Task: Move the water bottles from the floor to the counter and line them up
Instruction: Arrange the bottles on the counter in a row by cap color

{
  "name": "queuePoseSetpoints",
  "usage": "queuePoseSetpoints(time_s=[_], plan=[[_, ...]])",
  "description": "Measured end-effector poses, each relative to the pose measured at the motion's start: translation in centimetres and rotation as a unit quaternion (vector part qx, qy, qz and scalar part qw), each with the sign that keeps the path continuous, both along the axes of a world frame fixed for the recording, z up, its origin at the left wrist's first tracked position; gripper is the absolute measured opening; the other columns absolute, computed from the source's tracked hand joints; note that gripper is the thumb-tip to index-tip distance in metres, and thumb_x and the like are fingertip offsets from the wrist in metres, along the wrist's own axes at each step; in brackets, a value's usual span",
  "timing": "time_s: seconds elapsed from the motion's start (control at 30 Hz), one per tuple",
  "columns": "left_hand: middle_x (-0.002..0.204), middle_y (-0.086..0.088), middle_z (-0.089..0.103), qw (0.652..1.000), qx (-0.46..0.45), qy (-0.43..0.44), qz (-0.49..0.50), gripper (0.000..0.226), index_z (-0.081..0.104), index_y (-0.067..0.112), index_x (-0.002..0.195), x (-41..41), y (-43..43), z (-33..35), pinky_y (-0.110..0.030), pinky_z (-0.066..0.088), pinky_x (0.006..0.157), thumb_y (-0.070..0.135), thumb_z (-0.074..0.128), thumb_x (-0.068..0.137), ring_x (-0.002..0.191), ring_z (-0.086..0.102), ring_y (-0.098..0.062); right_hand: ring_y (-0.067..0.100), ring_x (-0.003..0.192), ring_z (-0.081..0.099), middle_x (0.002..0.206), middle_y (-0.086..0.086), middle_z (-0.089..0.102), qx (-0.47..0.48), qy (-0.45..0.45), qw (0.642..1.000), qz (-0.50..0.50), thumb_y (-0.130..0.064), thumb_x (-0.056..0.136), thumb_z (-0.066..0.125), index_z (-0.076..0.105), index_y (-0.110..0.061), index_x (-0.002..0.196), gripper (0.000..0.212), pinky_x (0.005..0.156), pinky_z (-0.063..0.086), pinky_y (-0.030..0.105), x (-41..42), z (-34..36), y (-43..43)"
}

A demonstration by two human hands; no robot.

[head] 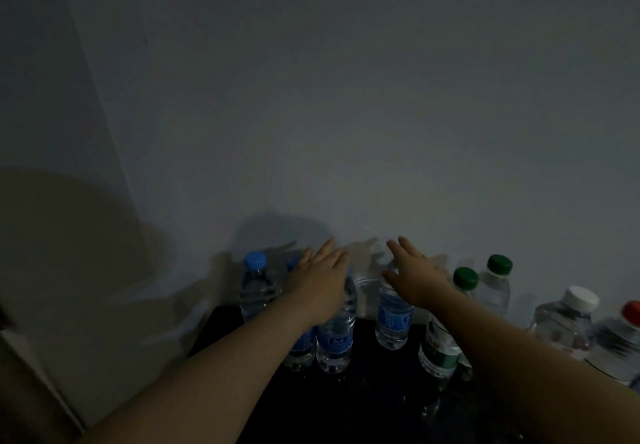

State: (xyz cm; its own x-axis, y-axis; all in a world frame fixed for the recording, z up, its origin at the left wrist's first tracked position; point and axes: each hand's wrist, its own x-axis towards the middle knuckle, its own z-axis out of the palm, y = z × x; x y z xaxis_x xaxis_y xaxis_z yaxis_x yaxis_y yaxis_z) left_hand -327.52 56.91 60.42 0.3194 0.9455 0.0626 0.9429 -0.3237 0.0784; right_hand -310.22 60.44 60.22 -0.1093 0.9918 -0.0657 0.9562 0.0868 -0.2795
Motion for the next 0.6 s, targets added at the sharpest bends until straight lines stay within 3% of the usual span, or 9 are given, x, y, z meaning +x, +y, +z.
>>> queuePoseSetpoints(time_s=[0.1, 0.23, 0.4, 0.6], plan=[[0.161, 0.000, 0.002, 1.000, 0.003, -0.001, 0.007, 0.057, 0.006, 0.012, 0.152, 0.2, 0.0, -0.1, -0.037, -0.005, 0.120, 0.013, 0.029, 0.100, 0.148, -0.008, -0.017, 0.028, 0.142, 0.029, 0.161, 0.006, 0.007, 0.021, 0.030, 0.999, 0.021, -0.011, 0.099, 0.038, 0.015, -0.014, 0.151, 0.057, 0.113, 0.029, 0.036, -0.1, 0.3, -0.2], [0.161, -0.001, 0.000, 1.000, 0.000, -0.002, 0.011, 0.057, 0.005, 0.011, 0.152, 0.8, -0.3, 0.0, -0.039, -0.003, 0.122, 0.012, 0.029, 0.100, 0.149, -0.008, -0.018, 0.026, 0.140, 0.032, 0.157, 0.006, 0.020, 0.051, 0.013, 0.998, 0.046, 0.008, 0.093, 0.037, 0.025, -0.014, 0.149, 0.062, 0.111, 0.029, 0.030, 0.2, 0.8, -0.9], [0.161, 0.000, 0.001, 0.999, -0.021, -0.019, 0.018, 0.058, 0.005, 0.013, 0.152, 0.4, -0.1, -0.2, -0.042, -0.004, 0.122, 0.014, 0.030, 0.100, 0.149, -0.007, -0.017, 0.031, 0.136, 0.037, 0.156, 0.009, 0.021, 0.051, -0.031, 0.997, 0.045, 0.009, 0.090, 0.042, 0.025, -0.016, 0.148, 0.066, 0.108, 0.037, 0.038, 0.6, 0.6, -1.2], [0.161, 0.001, -0.001, 0.998, -0.057, -0.033, 0.006, 0.061, 0.003, 0.013, 0.153, 0.6, 0.1, 0.3, -0.045, -0.007, 0.121, 0.014, 0.032, 0.099, 0.149, -0.007, -0.016, 0.028, 0.125, 0.048, 0.143, 0.009, 0.039, 0.054, -0.028, 0.995, 0.073, 0.004, 0.092, 0.043, 0.034, -0.019, 0.145, 0.058, 0.101, 0.041, 0.033, 0.4, 0.4, -0.7]])
